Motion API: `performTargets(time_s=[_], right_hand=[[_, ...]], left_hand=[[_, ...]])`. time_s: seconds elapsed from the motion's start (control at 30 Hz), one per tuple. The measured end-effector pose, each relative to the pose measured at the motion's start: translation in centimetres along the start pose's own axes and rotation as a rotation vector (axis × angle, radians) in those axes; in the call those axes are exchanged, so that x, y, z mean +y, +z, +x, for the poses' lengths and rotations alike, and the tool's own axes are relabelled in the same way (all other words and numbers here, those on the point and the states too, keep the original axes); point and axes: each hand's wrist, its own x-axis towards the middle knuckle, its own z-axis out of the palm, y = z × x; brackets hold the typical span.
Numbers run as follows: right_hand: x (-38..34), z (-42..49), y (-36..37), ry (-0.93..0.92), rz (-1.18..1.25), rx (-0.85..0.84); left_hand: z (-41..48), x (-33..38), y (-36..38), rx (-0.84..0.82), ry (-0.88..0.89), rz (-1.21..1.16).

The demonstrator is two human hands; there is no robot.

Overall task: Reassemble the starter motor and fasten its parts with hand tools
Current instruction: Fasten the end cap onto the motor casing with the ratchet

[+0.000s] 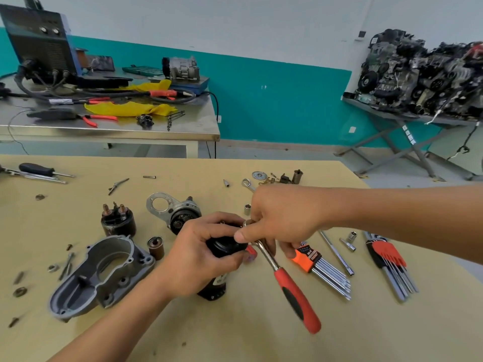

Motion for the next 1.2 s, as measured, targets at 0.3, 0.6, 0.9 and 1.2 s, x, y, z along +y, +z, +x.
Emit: performTargets(time_s=[0.3, 0.6, 0.9, 1.2], right_hand=[[0.1, 0.3, -0.8, -0.355, -0.644, 0.068], [-0.1, 0.4, -0.9, -0.391, -0.987, 0.032], [-0.2, 0.3, -0.5, 0.036, 0.017, -0.062], [-0.5, 0.2, -0.9, -0.284, -0.587, -0.001]], left_hand=[[0.1, -0.6, -0.1, -0.019, -0.025, -0.068], [0.3, -0.5, -0.3, -0.041, -0.052, -0.076], [0.1, -0.4, 0.0, -0.019, -0.027, 0.009], [0.3, -0.5, -0.2, -0.037, -0.024, -0.015]])
